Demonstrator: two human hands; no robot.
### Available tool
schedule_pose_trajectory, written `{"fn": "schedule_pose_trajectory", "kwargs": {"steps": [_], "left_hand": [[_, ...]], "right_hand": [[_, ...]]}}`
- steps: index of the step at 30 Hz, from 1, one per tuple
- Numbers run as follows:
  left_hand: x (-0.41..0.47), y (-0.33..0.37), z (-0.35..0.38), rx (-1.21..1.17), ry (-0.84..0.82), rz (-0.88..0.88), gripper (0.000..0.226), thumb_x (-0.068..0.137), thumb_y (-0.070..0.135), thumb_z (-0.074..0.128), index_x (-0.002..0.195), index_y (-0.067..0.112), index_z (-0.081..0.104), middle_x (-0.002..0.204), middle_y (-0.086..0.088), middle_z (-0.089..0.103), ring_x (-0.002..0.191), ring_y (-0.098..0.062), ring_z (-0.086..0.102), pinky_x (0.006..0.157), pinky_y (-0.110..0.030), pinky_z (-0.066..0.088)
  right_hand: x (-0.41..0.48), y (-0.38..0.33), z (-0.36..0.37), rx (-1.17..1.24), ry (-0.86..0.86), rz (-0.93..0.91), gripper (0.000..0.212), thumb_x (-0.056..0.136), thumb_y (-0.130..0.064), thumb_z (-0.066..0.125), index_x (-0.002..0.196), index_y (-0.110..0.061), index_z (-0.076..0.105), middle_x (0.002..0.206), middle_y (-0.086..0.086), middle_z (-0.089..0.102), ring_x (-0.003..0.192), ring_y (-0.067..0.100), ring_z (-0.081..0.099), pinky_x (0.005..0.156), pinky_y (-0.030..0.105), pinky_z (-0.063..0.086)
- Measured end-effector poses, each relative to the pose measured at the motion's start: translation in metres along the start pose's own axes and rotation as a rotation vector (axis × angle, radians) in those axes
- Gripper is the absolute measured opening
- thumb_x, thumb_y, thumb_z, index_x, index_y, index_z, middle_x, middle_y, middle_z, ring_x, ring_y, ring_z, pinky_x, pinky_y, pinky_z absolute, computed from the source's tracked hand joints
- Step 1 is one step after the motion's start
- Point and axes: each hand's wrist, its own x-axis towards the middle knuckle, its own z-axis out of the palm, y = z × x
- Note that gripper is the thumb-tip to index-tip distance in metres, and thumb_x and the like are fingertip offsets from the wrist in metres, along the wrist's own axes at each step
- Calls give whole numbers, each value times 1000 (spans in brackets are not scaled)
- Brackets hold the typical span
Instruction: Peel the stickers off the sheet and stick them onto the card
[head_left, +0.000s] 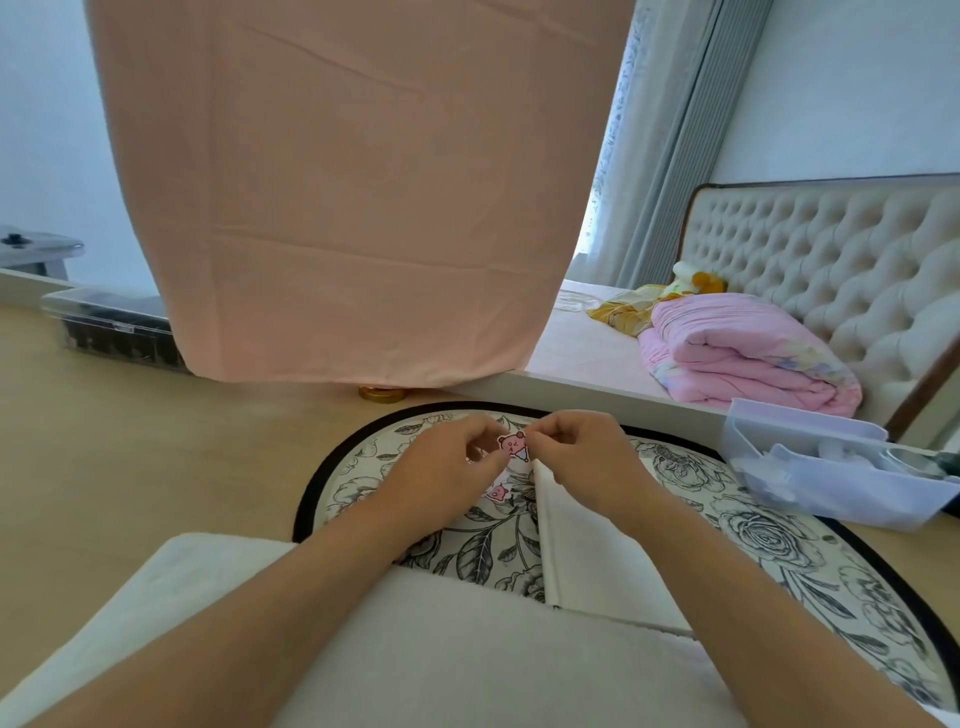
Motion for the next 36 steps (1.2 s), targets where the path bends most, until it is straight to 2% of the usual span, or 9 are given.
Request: {"fn": "schedule_pose_trajectory", "kwargs": {"steps": [3,6,10,13,17,23,27,32,36], "left_hand": [[-1,13,4,-140,-10,-78,5,91,33,68,90,30,72,79,13,73,72,-1,64,69,-22,49],[-3,25,5,-288,-24,-177,6,90,25,71,87,23,75,78,10,76,74,-17,68,75,-32,54],[-7,38,11,-347,-74,-202,8,91,24,70,88,20,76,79,7,76,71,-16,62,75,-36,55],[-12,41,19,-239,-86,-110,8,91,29,68,98,27,73,91,11,76,89,-9,67,80,-30,52],[-18,35,31,380,-223,163,52,91,54,58,140,39,48,145,20,44,136,-4,30,114,-33,29],[-14,31,29,335,-457,105,56,99,47,51,151,34,37,159,16,24,146,-4,12,121,-30,13],[-1,41,26,407,-445,103,56,94,48,59,147,39,41,150,18,37,141,-6,21,120,-40,20],[23,76,53,24,-251,39,27,94,48,61,115,34,70,103,21,72,100,4,64,95,-32,51],[33,79,70,-135,-153,-24,12,90,31,71,94,22,77,83,12,77,80,0,71,82,-27,57]], "right_hand": [[-9,-2,-7,88,-57,63,17,92,-21,67,78,-18,76,61,-1,63,52,9,49,56,19,42],[-16,2,-15,164,-84,97,11,91,-22,69,85,-18,77,77,14,68,56,11,52,50,16,39],[-24,11,-31,223,-122,117,6,88,-24,75,85,-20,78,75,6,66,57,11,52,49,18,37],[-32,16,-42,265,-140,125,7,90,-21,73,88,-15,77,77,2,71,57,13,55,48,21,37],[-37,26,-59,235,-62,116,7,93,-10,68,89,-13,73,80,4,75,52,13,56,45,17,39],[-27,46,-83,197,-45,109,25,98,-4,56,94,-18,76,85,3,73,48,12,53,41,20,36],[-20,54,-84,154,-56,63,11,93,-12,70,98,-20,75,77,6,73,46,11,52,48,19,42],[-18,57,-84,197,-24,22,10,84,-16,81,93,-15,78,67,5,72,46,10,49,52,22,45],[-19,59,-84,295,45,42,4,84,-10,80,87,-11,78,69,0,73,43,2,51,48,20,44]]}}
